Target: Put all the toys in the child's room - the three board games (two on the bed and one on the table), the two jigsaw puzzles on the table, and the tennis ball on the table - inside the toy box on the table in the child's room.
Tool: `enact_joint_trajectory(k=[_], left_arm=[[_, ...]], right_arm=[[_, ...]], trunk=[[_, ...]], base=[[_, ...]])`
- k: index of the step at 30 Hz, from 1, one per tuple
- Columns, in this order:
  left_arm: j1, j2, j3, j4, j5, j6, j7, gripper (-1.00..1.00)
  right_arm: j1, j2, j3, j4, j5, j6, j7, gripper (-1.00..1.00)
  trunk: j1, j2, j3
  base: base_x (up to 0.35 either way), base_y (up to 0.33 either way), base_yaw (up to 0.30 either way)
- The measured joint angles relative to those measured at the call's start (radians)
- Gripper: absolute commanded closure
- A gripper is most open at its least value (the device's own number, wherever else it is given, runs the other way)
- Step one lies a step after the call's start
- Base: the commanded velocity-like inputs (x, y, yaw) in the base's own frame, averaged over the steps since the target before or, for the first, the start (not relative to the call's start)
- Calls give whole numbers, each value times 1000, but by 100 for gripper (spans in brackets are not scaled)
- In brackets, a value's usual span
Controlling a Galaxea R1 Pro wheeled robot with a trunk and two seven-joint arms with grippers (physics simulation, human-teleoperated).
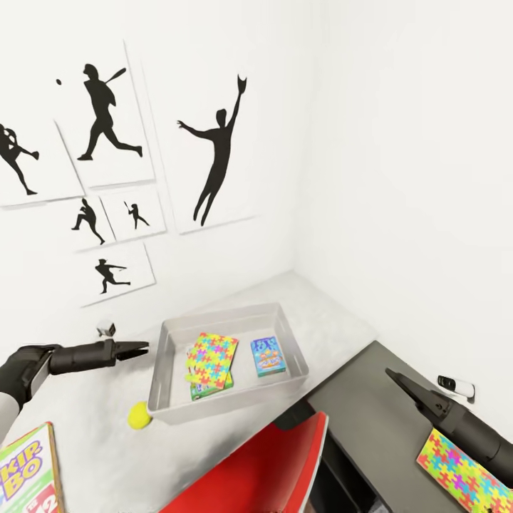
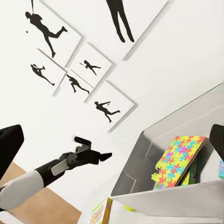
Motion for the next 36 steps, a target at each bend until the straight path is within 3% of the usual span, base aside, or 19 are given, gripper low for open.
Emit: enact_joint_trajectory(k=[4,8,13,20,36], left_arm=[[36,23,1,1,19,-33,0,-100],[90,37,2,-1,71,-53,0,-100],[108,50,2,-4,111,-60,0,-100],[112,63,1,-5,125,-63,0,-100],[113,63,1,-5,127,-69,0,-100]], right_arm=[[0,1,0,0,0,-2,-1,-100],[0,1,1,-1,0,-5,-2,-100],[0,2,2,-1,1,-7,-3,-100],[0,2,7,-1,2,-9,-8,-100],[0,3,12,-1,3,-9,-23,-100]], trunk=[[0,0,6],[0,0,12],[0,0,20],[0,0,31],[0,0,57]], base=[[-201,0,-115],[-181,0,-108],[-46,0,-90],[-16,0,-40],[-100,0,36]])
